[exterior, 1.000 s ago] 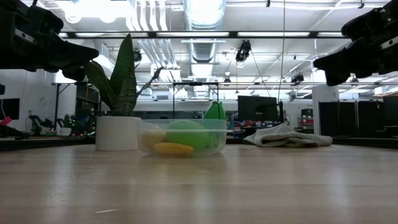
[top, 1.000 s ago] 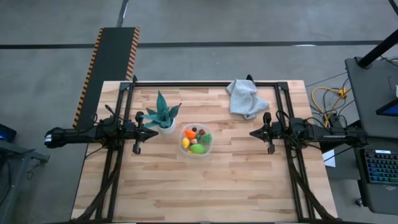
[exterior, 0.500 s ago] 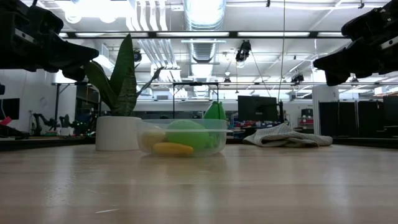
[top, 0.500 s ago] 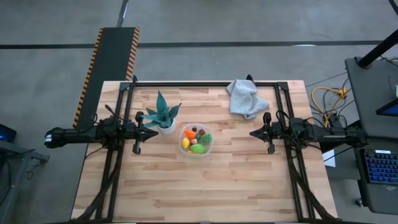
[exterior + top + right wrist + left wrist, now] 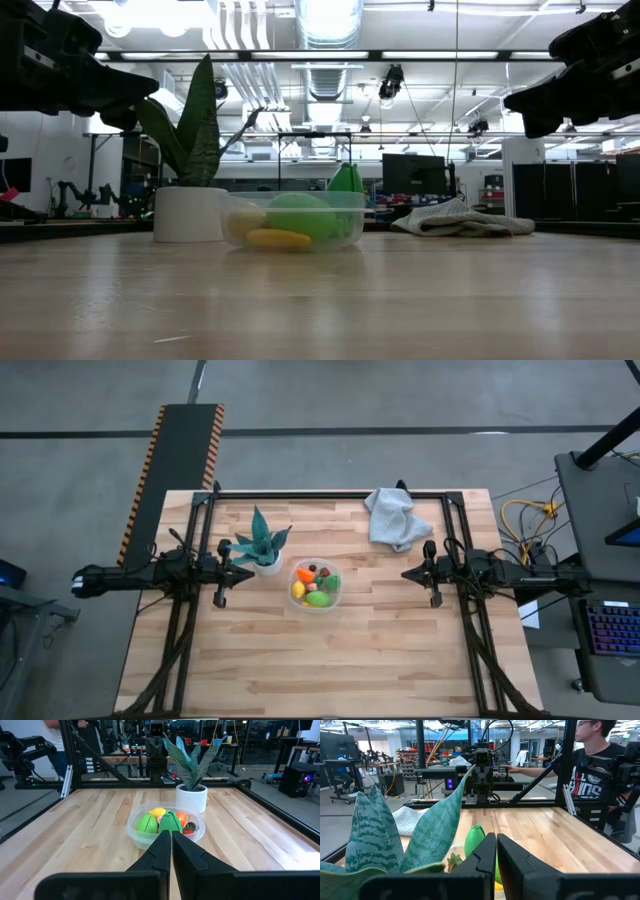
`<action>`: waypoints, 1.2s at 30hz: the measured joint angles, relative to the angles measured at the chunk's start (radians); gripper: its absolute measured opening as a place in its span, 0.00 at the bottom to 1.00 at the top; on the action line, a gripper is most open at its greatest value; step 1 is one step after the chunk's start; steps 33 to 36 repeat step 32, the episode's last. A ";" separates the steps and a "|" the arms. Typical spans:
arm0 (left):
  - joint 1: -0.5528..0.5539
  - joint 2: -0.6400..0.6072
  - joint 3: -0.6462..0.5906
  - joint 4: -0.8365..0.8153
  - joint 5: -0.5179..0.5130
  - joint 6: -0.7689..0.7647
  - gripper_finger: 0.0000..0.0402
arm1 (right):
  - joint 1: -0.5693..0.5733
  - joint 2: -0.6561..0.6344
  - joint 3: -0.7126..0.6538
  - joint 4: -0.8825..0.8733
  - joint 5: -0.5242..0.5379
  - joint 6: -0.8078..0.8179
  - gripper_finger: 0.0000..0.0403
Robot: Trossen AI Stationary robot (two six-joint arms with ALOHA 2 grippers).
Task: Pick and placing Produce into tupperware
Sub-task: Return to Home Position
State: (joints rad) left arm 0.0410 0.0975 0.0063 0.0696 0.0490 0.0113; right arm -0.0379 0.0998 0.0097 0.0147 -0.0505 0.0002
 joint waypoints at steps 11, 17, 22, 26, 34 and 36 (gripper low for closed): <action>0.000 0.000 0.000 0.000 0.000 0.000 0.00 | 0.000 0.000 0.000 0.000 0.000 0.000 0.02; 0.000 0.000 0.000 0.000 0.000 0.000 0.00 | 0.000 0.000 0.000 0.000 0.000 0.000 0.02; 0.000 0.000 0.000 0.000 0.000 0.000 0.00 | 0.000 0.000 0.000 0.000 0.000 0.000 0.02; 0.000 0.000 0.000 0.000 0.000 0.000 0.00 | 0.000 0.000 0.000 0.000 0.000 0.000 0.02; 0.000 0.000 0.000 0.000 0.000 0.000 0.00 | 0.000 0.000 0.000 0.000 0.000 0.000 0.02; 0.000 0.000 0.000 0.000 0.000 0.000 0.00 | 0.000 0.000 0.000 0.000 0.000 0.000 0.02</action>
